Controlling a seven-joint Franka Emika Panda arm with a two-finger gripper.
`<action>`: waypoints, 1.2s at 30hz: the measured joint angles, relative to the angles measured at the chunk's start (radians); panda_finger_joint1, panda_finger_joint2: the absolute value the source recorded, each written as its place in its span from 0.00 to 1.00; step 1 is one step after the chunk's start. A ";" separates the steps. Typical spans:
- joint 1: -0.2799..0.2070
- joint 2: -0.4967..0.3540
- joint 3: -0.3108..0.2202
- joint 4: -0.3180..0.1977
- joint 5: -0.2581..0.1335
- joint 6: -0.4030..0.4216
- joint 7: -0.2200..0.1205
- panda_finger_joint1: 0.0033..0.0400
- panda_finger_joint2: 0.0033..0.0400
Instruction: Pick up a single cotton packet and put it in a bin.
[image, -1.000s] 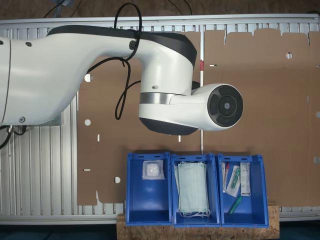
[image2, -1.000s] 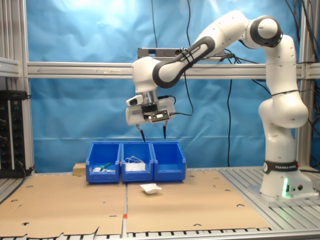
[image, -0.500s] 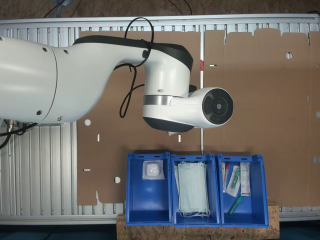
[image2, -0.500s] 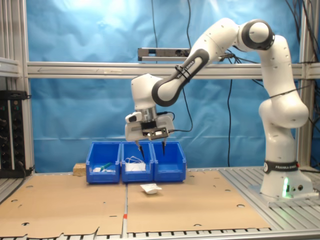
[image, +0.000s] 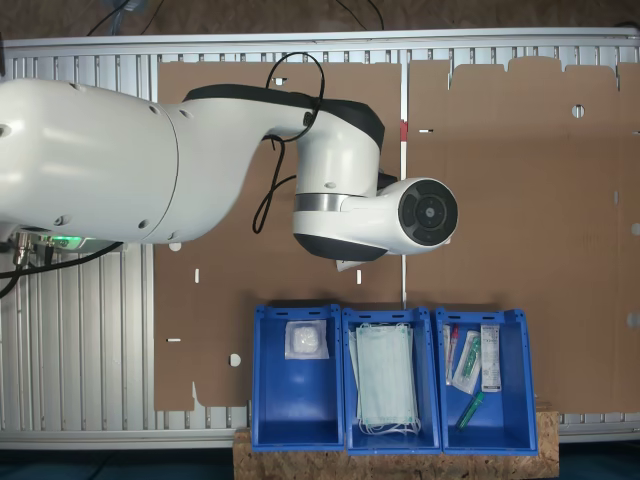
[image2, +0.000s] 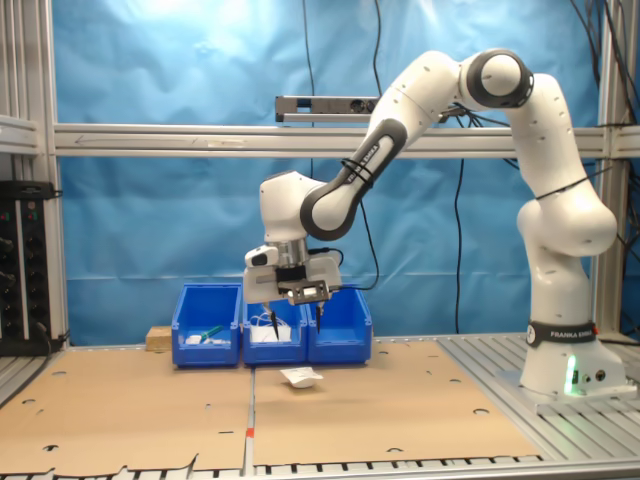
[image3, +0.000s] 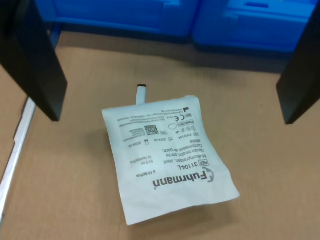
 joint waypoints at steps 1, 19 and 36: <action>0.000 0.006 0.000 0.000 0.000 0.009 0.000 1.00 1.00; 0.000 0.092 0.000 -0.033 0.000 0.138 0.000 1.00 1.00; 0.002 0.174 -0.011 -0.041 0.000 0.228 0.000 1.00 1.00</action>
